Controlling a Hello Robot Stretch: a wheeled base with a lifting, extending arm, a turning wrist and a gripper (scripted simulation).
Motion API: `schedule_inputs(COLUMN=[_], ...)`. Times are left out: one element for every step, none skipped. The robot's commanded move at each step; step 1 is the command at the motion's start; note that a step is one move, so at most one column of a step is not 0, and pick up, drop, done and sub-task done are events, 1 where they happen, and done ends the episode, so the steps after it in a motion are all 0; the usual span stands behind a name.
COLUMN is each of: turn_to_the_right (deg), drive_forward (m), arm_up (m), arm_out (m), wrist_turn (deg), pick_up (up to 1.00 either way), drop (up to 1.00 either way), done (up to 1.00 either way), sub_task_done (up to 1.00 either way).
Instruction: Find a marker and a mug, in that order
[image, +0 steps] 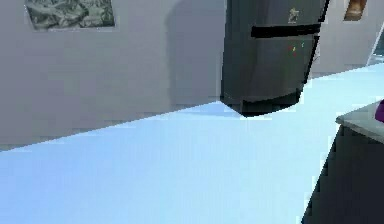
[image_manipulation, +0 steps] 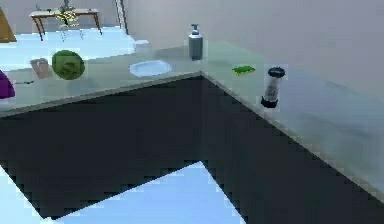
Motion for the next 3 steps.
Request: schedule_inputs(turn_to_the_right=[0.0, 36.0, 0.0], drive_forward=[1.00, 0.00, 0.50], arm_up=[0.00, 0.00, 0.00], arm_out=[0.00, 0.00, 0.00], wrist_turn=[0.0, 0.0, 0.0], pick_up=[0.00, 0.00, 0.00], drop=[0.00, 0.00, 0.00], done=[0.00, 0.00, 0.00], sub_task_done=[0.00, 0.00, 0.00])
